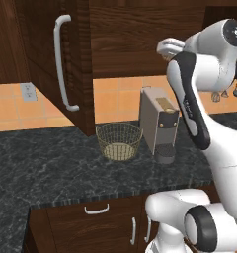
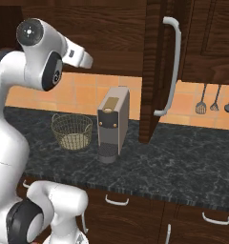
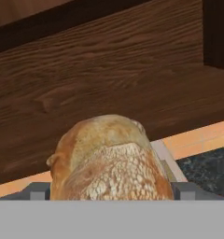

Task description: Open the cabinet, pick up the bread from the cabinet and place it in the basket. Then move the basket to the dining counter.

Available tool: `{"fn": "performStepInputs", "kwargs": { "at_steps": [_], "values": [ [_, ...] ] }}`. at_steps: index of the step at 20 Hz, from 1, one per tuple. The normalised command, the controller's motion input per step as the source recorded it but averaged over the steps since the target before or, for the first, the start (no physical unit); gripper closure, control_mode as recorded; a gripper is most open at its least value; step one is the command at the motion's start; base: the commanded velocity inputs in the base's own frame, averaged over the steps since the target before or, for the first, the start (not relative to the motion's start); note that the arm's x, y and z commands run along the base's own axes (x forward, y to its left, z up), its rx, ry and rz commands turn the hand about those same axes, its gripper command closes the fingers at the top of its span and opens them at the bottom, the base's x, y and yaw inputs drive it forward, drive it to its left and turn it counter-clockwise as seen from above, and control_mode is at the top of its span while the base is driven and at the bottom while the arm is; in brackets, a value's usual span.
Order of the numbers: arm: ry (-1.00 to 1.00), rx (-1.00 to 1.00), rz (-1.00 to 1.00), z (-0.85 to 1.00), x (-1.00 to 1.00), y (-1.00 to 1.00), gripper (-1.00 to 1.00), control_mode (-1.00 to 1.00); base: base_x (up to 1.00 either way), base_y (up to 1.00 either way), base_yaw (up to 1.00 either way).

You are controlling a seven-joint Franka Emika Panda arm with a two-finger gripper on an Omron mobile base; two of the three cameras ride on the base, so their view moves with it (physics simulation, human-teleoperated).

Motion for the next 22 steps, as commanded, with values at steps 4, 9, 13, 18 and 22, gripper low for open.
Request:
{"fn": "performStepInputs", "kwargs": {
  "at_steps": [4, 9, 13, 18, 22],
  "values": [
    [0.04, 0.00, 0.00, -0.55, -1.00, 0.00, 1.00, -1.00, 0.00, 0.00, 0.00],
    [0.14, -0.04, 0.00, -0.91, -0.98, 0.14, 1.00, -1.00, 0.00, 0.00, 0.00],
    [0.21, -0.09, 0.06, -0.69, -0.54, 0.44, 1.00, -1.00, 0.00, 0.00, 0.00],
    [0.07, -0.07, 0.11, -0.62, -0.09, 0.56, 1.00, -1.00, 0.00, 0.00, 0.00],
    [0.00, -0.04, 0.15, -0.60, 0.02, 0.22, 1.00, -1.00, 0.00, 0.00, 0.00]
  ]
}}
